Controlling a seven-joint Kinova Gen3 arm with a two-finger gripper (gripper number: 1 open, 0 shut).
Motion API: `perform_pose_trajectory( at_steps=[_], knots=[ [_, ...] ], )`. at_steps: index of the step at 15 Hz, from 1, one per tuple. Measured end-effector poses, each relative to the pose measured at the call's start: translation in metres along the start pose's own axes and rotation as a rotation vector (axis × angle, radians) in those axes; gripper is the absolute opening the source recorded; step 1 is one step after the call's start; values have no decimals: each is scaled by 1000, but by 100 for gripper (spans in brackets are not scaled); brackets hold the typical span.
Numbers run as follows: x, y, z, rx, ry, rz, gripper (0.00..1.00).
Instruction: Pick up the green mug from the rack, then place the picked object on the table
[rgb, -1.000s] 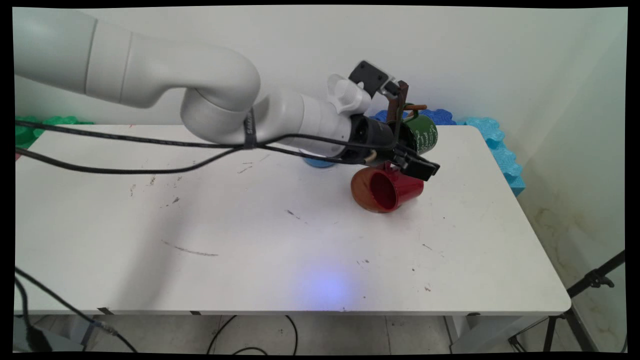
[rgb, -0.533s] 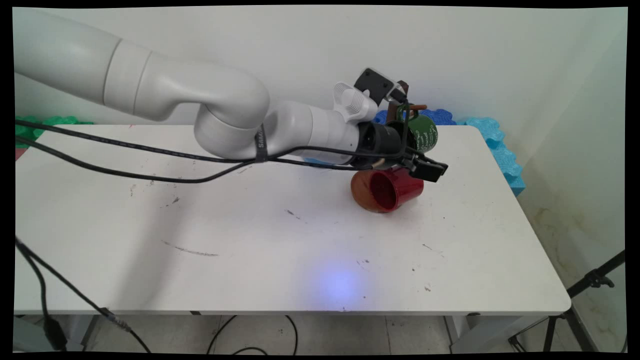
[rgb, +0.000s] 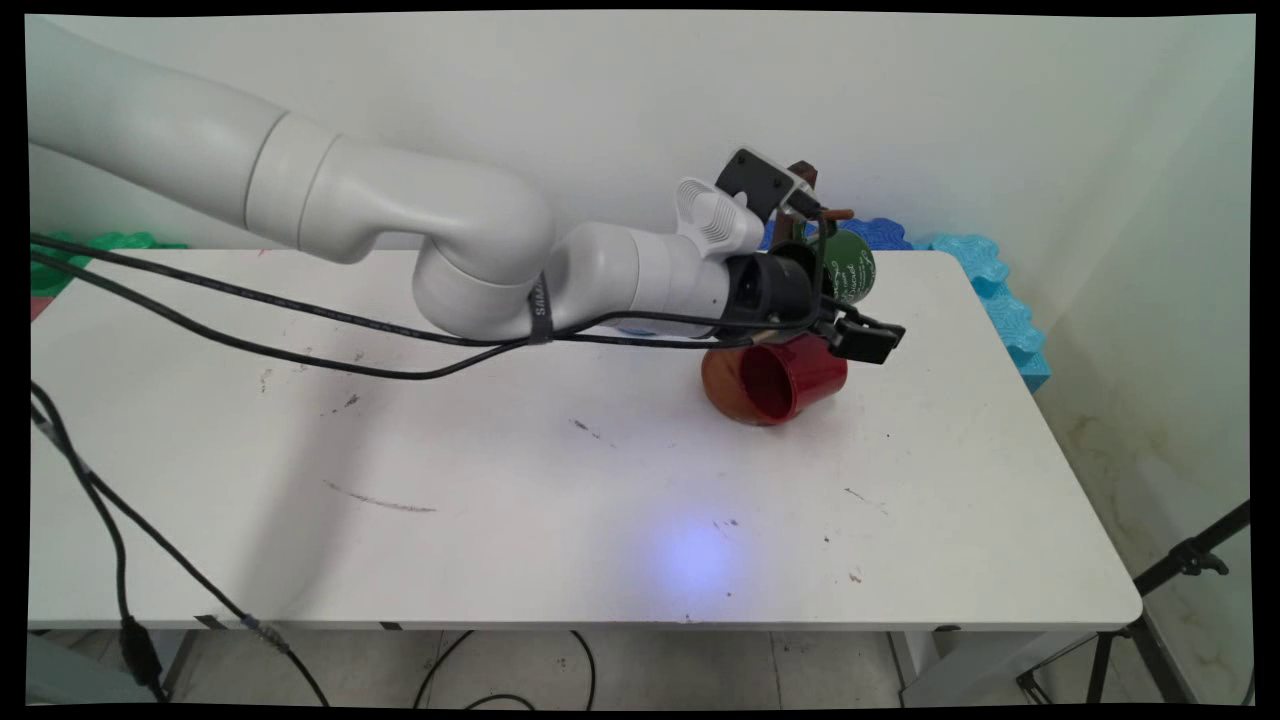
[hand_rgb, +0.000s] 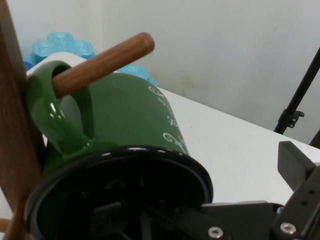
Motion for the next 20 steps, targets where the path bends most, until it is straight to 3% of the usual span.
perform_pose_trajectory(
  at_steps=[4, 5, 20],
  knots=[
    [-4, -1, 6, 4, 15, 0, 100],
    [-4, -2, 7, 5, 19, -1, 0],
    [-4, -3, 10, -2, 64, -3, 0]
  ],
)
